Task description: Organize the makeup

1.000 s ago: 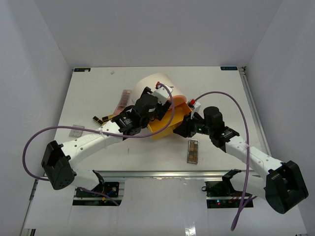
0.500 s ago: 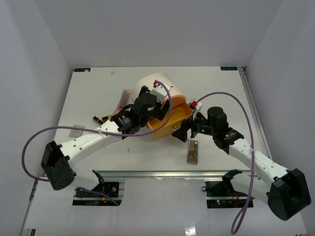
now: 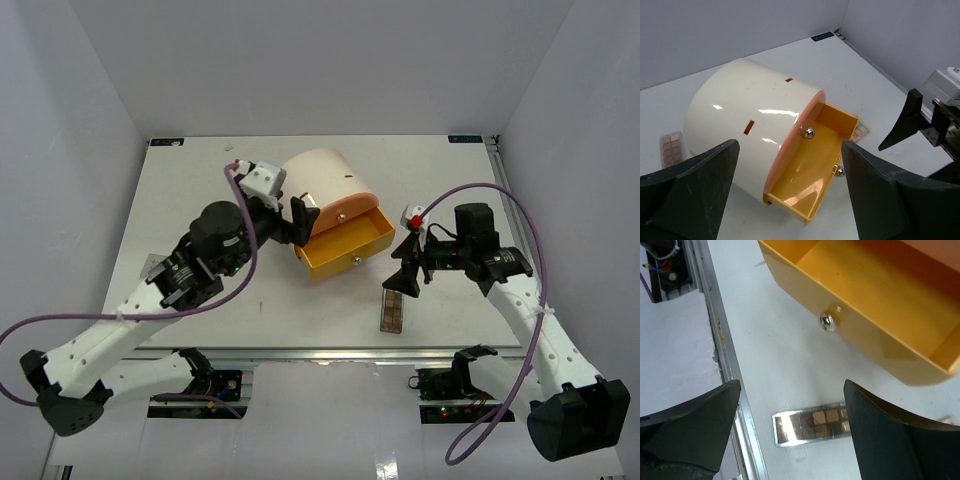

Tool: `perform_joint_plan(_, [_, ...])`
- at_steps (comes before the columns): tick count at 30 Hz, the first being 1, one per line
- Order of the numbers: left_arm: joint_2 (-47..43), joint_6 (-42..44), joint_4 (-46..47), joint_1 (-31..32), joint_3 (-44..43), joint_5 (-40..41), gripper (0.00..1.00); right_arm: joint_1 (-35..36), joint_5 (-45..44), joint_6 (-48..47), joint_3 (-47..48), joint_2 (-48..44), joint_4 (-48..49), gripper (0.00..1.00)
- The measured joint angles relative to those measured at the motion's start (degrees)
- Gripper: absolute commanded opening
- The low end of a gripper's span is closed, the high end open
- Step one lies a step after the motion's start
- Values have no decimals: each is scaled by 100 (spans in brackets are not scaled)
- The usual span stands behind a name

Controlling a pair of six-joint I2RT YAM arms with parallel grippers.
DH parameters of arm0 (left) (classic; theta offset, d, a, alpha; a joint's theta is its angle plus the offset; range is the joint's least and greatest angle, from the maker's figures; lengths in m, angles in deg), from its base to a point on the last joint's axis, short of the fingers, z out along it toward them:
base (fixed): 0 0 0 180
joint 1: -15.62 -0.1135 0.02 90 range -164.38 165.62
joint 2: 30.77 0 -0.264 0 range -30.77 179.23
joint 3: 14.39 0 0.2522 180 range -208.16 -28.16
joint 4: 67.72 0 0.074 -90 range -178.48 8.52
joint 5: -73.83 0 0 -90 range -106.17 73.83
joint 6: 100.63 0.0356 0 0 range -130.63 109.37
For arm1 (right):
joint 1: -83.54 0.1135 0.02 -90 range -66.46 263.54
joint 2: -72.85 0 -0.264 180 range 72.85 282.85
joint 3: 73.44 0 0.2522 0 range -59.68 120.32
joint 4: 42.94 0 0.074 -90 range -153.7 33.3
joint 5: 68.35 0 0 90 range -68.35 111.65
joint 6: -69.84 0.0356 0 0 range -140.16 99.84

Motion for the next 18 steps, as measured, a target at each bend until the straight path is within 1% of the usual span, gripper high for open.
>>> perform_joint_plan(4, [-841, -244, -26, -4, 543, 81, 94, -610, 9, -458, 3, 10, -519, 90])
perform_joint_plan(9, [-1475, -509, -359, -12, 1317, 197, 94, -1273, -303, -467, 101, 498, -709, 90])
perform_joint_plan(14, [-2070, -693, -573, -15, 2119, 365, 94, -1552, -1326, 59, 261, 1143, -460, 90])
perform_joint_plan(18, [-2425, -770, -582, -21, 2642, 468, 94, -1467, -2430, 678, 217, 1430, 110, 90])
